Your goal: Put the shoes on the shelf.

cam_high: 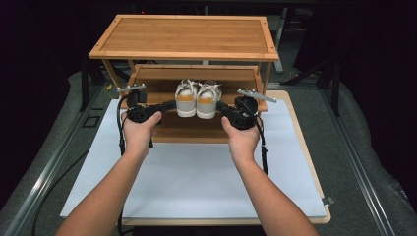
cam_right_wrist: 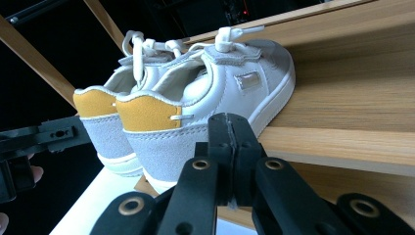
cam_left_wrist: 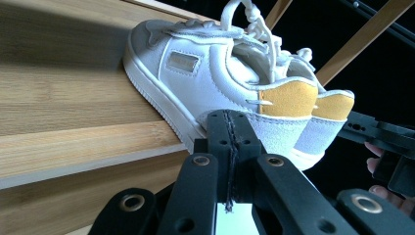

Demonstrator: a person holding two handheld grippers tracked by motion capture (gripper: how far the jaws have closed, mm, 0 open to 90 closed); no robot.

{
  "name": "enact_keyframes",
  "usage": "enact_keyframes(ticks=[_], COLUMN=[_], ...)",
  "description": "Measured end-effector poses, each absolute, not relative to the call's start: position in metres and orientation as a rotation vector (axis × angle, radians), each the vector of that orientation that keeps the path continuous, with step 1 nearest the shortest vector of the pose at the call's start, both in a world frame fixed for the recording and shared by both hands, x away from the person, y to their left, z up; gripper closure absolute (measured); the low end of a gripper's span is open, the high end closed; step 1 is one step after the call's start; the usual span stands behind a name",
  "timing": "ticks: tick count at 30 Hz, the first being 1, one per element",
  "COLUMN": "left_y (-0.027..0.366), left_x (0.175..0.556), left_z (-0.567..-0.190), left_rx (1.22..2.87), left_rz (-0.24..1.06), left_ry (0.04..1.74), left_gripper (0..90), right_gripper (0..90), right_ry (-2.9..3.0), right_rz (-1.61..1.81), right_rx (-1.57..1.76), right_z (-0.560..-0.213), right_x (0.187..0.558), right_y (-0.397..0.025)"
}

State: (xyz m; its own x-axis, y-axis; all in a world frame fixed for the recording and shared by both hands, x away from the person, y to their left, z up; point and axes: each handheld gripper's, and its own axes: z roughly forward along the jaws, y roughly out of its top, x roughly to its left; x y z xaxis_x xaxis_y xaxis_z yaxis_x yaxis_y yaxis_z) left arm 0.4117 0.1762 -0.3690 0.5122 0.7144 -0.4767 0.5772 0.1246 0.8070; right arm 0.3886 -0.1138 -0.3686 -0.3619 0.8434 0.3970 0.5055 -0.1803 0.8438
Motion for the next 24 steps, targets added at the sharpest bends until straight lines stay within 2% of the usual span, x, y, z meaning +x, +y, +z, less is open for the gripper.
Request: enact_keyframes(ticks=[24], left_y=[0.171], left_x=[0.430], left_z=[-0.366], left_rx=[1.553], left_rz=[0.152], left_ry=[1.200], left_gripper=[89.6], right_gripper=[90.0], right_ry=[1.766], right_rz=[1.554], right_rx=[1.568], right_z=[-0.366], right_x=[0.408], right_y=[-0.111])
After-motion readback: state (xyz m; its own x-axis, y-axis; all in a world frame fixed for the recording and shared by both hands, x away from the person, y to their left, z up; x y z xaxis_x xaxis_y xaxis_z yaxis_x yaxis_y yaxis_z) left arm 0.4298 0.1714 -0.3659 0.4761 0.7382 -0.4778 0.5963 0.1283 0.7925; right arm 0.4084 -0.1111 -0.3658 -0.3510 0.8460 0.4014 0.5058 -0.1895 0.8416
